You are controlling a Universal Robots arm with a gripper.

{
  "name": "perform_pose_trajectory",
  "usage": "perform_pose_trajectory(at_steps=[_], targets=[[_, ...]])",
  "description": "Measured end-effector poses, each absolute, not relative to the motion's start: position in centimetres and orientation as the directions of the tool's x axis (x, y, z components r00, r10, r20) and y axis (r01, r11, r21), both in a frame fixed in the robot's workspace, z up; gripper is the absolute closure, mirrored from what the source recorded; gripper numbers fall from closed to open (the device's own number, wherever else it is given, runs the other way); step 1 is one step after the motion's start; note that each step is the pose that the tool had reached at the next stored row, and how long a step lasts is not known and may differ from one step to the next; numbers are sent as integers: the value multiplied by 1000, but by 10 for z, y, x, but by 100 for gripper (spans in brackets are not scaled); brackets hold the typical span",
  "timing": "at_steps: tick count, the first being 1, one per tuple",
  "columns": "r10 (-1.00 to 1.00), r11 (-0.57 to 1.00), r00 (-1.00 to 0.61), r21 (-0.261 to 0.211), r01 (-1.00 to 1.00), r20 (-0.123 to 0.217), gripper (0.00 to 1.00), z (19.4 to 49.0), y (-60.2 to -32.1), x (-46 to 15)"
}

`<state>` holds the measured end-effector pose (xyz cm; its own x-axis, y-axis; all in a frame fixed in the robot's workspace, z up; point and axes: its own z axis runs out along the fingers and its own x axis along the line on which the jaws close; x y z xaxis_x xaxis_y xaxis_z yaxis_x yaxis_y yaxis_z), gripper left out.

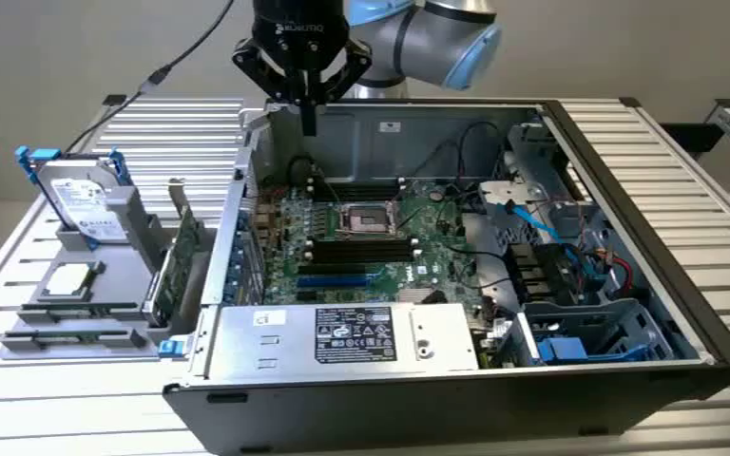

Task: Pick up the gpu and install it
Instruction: 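Reach for the gpu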

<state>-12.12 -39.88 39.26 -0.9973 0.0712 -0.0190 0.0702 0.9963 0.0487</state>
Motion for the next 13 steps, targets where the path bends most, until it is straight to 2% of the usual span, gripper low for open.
perform_pose_trajectory(at_steps=[13], targets=[[71, 996, -997, 49, 70, -19, 89, 393, -399, -121]])
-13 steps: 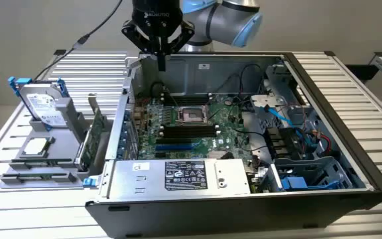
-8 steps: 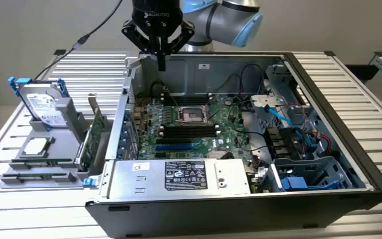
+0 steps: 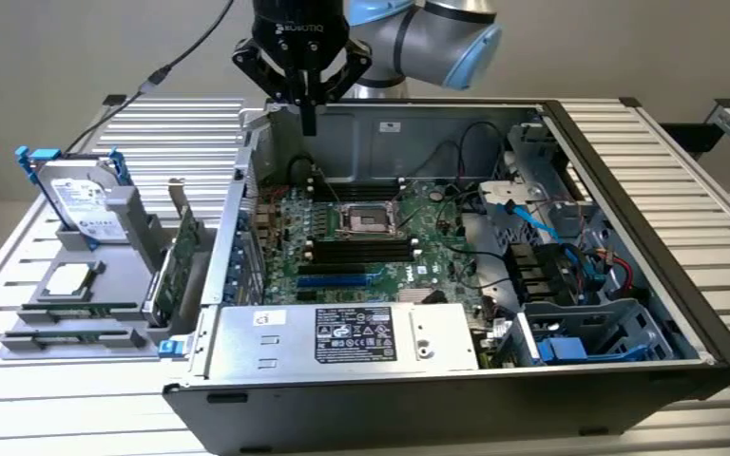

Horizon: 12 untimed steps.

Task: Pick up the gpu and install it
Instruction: 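Reach for the gpu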

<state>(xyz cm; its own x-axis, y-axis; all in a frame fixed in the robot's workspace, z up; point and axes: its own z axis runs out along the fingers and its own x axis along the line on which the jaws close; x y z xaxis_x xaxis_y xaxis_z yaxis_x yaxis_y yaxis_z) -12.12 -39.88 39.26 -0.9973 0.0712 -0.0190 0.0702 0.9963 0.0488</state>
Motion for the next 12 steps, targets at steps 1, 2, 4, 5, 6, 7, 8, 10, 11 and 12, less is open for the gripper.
perform_pose_trajectory(at_steps=[1, 2, 4, 5, 6, 7, 8, 10, 11, 12], targets=[[71, 996, -997, 49, 70, -19, 89, 393, -399, -121], [71, 996, -997, 49, 70, -19, 89, 393, -399, -121], [71, 996, -997, 48, 71, -10, 89, 393, -399, -125], [71, 996, -997, 48, 71, -6, 89, 392, -399, -129], [71, 996, -997, 48, 71, -2, 89, 392, -399, -134], [71, 996, -997, 47, 71, 1, 89, 392, -399, -138], [71, 996, -997, 47, 71, 4, 89, 391, -399, -143], [71, 996, -997, 47, 72, 10, 89, 390, -399, -152], [71, 996, -997, 47, 72, 12, 89, 390, -399, -156], [71, 996, -997, 46, 72, 13, 89, 389, -399, -161]])
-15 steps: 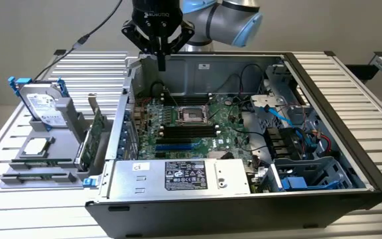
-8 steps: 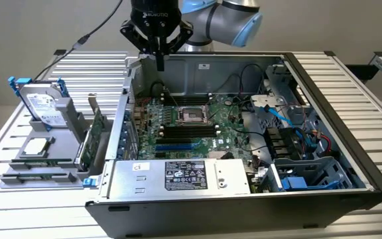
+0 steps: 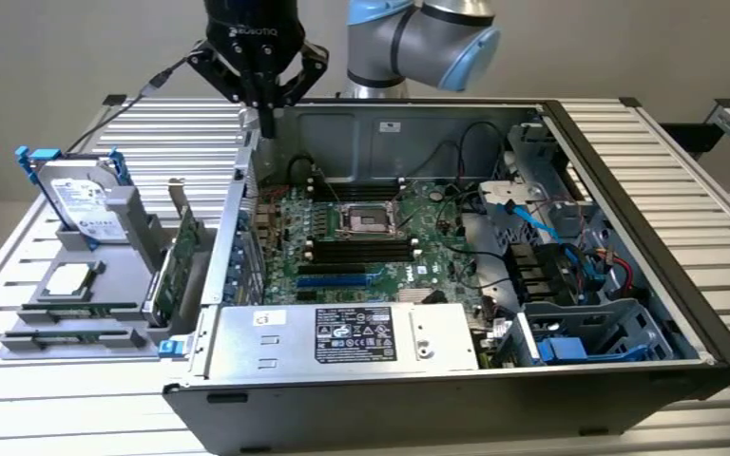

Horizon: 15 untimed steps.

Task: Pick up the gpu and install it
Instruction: 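Reach for the gpu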

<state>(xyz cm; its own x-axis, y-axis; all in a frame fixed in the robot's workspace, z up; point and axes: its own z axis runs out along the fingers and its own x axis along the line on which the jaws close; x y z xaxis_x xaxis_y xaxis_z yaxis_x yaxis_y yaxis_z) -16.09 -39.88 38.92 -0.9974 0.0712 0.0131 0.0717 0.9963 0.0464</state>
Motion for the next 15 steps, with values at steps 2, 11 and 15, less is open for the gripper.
perform_pose_trajectory(at_steps=[2, 11, 15], targets=[[71, 996, -997, 46, 72, 13, 89, 388, -399, -170], [71, 996, -997, 47, 72, 12, 89, 381, -399, -211], [71, 996, -997, 47, 72, 11, 89, 378, -399, -229]])
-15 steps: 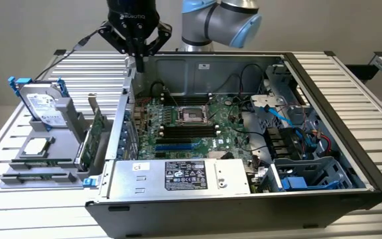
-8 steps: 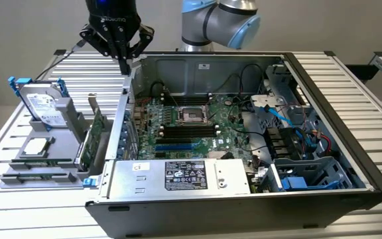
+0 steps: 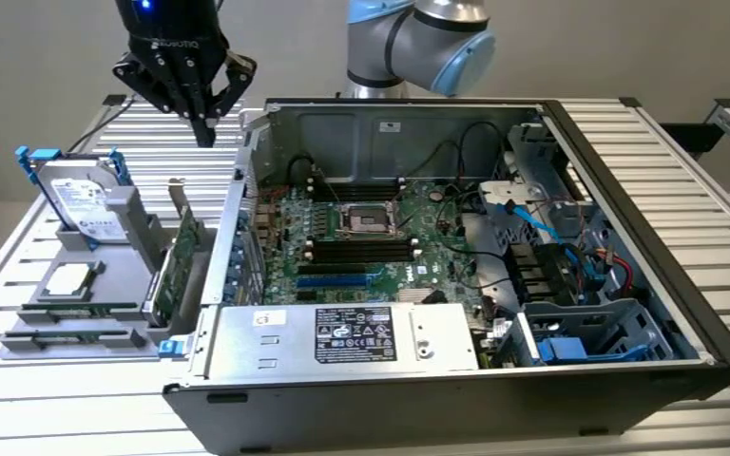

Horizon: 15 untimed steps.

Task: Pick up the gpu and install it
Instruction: 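Reach for the gpu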

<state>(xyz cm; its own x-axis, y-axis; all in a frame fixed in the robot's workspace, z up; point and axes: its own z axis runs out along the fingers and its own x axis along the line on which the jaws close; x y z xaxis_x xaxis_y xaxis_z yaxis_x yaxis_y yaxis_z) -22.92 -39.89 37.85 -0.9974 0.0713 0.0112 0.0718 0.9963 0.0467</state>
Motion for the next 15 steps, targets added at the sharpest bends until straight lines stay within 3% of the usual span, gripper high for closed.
perform_pose_trajectory(at_steps=[8, 15], targets=[[71, 996, -997, 47, 72, 11, 89, 374, -403, -265], [71, 996, -997, 49, 72, 10, 89, 374, -423, -284]])
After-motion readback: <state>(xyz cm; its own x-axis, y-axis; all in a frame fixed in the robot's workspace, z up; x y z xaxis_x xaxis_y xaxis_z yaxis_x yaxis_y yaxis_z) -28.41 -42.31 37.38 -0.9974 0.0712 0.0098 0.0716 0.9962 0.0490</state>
